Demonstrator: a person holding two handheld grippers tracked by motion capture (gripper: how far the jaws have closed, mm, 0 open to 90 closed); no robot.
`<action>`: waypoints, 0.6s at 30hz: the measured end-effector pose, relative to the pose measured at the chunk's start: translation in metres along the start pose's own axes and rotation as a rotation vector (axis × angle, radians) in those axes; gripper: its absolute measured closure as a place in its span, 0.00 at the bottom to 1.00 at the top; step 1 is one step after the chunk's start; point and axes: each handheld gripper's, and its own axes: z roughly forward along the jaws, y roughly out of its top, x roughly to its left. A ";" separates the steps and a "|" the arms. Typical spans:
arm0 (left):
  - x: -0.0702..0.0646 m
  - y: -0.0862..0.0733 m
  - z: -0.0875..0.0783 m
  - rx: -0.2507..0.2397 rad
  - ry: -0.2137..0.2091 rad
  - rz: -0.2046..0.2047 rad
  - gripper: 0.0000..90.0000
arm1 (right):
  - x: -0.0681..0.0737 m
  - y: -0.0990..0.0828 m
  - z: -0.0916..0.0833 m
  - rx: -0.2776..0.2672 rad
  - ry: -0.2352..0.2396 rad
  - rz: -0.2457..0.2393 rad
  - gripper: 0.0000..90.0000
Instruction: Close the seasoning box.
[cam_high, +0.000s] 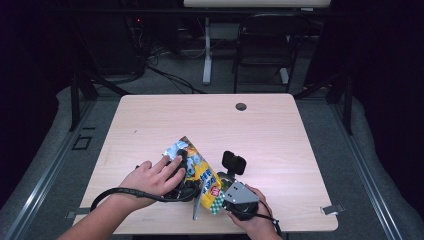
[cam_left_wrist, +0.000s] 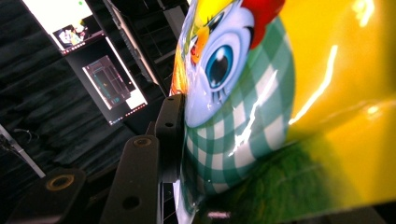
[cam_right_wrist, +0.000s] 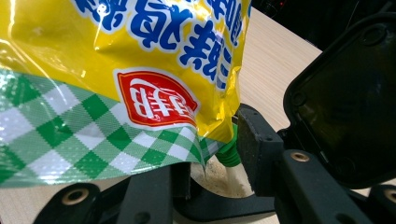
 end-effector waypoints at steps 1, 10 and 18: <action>0.000 0.000 0.000 0.001 -0.001 0.001 0.71 | 0.000 0.000 0.000 0.002 0.001 0.000 0.74; -0.002 0.001 -0.001 0.001 -0.012 -0.009 0.72 | 0.001 -0.001 0.001 0.004 0.003 -0.002 0.74; -0.001 0.001 -0.002 0.005 0.000 0.011 0.72 | 0.001 0.000 0.001 0.006 0.002 -0.005 0.75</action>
